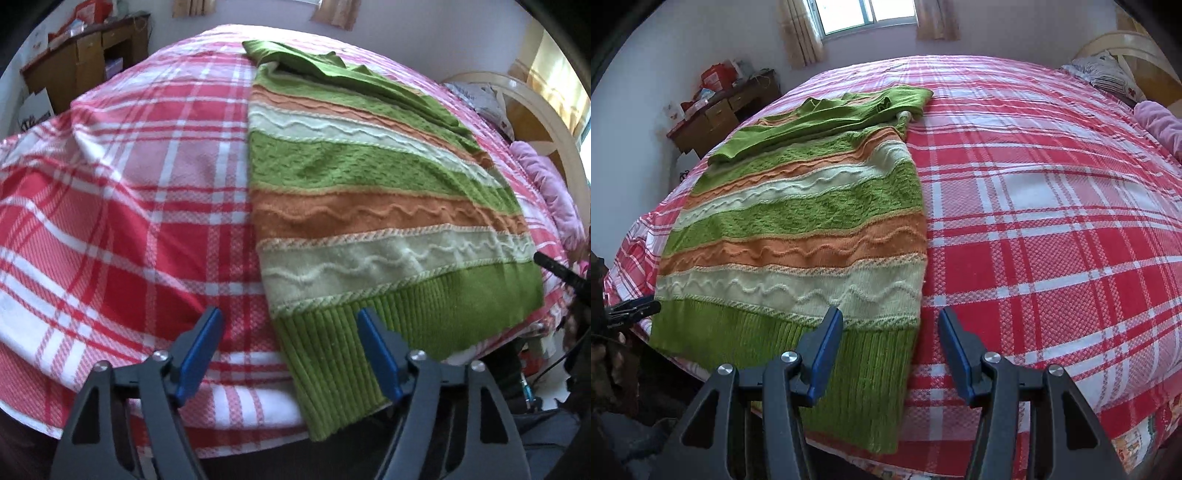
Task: Fold small clothes
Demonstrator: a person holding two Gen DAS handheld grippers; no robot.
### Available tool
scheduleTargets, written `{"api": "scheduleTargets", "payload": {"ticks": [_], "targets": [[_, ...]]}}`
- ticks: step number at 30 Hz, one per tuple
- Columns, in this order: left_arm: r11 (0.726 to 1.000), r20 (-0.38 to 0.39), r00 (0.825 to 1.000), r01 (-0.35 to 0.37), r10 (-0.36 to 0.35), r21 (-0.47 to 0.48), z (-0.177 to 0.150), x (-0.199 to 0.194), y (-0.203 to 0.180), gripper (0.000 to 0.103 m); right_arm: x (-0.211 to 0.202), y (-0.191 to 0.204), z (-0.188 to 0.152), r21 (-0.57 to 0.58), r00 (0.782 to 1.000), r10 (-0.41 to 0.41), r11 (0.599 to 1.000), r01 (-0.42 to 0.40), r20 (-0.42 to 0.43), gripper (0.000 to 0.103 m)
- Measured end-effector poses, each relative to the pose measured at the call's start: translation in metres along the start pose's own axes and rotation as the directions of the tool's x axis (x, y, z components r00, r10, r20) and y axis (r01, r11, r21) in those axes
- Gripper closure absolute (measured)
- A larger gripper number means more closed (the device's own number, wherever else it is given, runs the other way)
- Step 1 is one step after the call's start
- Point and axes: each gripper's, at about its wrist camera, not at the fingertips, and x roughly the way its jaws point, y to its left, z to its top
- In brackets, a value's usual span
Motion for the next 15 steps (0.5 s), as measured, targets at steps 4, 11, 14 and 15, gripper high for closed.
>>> {"api": "scheduleTargets", "payload": {"ticks": [4,11,14,15], "targets": [[1.0,-0.016,1.0,0.008,-0.008,0.007,-0.008,0.001,-0.009,0.031,0.0,0.002,-0.004,-0.004,1.0,0.003,1.0,-0.003,0.013,0.043],[0.997,-0.004,0.999,-0.047,0.048,0.057,-0.015,0.002,-0.019,0.071,-0.002,0.006,-0.009,-0.017,1.0,0.009,1.0,-0.008,0.017,0.041],[0.998,0.001,1.0,0.008,-0.008,0.066,-0.014,-0.004,-0.019,0.092,-0.004,0.004,-0.012,-0.009,1.0,0.02,1.0,-0.02,0.015,0.041],[0.997,0.004,1.0,0.015,-0.015,0.073,-0.012,-0.006,-0.019,0.094,-0.005,0.004,-0.013,-0.009,1.0,0.023,1.0,-0.023,0.013,0.041]]}}
